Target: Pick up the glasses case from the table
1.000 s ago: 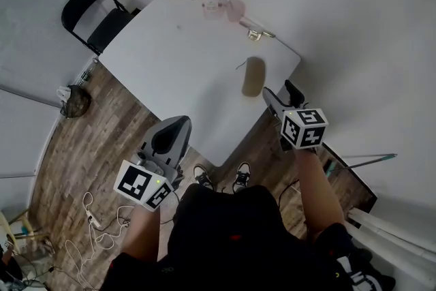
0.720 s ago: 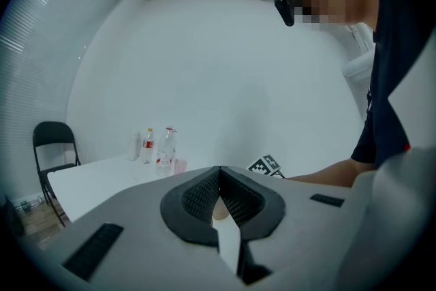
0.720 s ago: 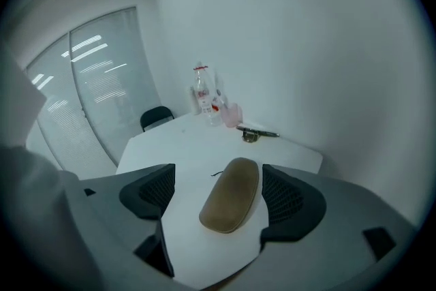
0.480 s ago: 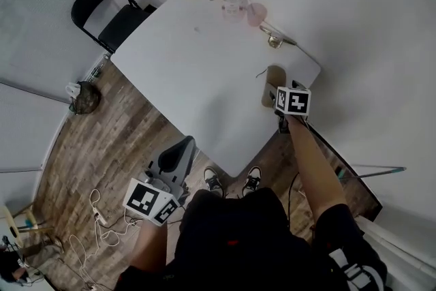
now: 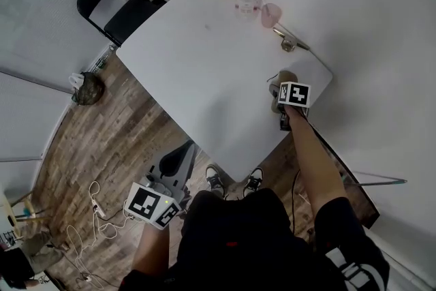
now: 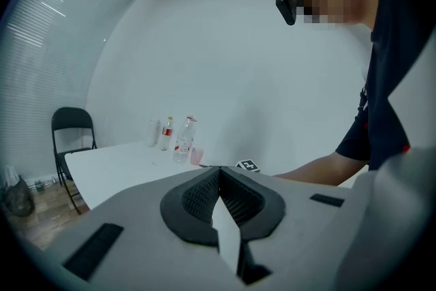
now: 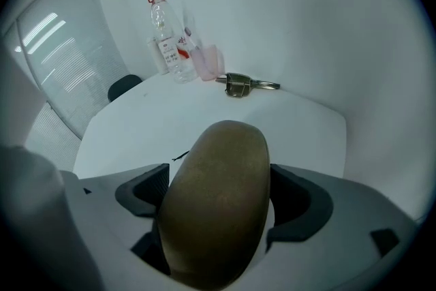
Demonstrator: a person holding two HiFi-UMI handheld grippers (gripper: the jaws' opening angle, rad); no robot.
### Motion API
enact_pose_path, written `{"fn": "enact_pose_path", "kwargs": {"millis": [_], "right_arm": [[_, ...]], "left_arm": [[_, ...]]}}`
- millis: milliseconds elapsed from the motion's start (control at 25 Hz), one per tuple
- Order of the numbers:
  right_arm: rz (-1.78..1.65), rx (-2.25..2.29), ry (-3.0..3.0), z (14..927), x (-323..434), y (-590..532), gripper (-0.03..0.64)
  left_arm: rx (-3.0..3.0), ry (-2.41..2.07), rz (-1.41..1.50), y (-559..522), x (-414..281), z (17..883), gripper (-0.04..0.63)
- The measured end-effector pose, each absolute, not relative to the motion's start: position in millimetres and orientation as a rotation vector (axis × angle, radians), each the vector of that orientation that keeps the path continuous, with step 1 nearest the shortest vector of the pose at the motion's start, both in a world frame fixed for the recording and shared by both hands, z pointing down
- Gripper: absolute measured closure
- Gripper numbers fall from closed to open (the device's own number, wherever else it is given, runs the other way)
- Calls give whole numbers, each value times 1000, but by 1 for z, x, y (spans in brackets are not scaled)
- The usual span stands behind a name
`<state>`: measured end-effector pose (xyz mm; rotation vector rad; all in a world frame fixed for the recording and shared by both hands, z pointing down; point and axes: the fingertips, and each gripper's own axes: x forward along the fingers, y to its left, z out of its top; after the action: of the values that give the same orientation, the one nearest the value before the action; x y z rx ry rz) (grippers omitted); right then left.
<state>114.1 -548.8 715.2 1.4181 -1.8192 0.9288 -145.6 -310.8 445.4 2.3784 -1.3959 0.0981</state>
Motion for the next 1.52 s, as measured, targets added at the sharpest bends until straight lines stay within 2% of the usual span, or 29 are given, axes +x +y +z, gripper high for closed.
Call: {"fn": "enact_pose_path", "kwargs": {"millis": [240, 440, 720, 1080, 1520], "right_arm": [[983, 1427, -1711, 723, 114, -548, 187], [886, 1508, -1759, 701, 120, -547, 190], [691, 1488, -2208, 601, 94, -535, 190], [338, 1395, -2532, 457, 65, -458, 190], [89, 1435, -2659, 346, 92, -373, 190]], "left_arm": [[2373, -1390, 89, -310, -150, 446, 575], [2399, -1371, 86, -311, -146, 440, 575], [2429, -1366, 44, -313, -143, 428, 575], [2543, -1333, -7, -309, -118, 389, 575], [2625, -1395, -87, -290, -108, 338, 575]]}}
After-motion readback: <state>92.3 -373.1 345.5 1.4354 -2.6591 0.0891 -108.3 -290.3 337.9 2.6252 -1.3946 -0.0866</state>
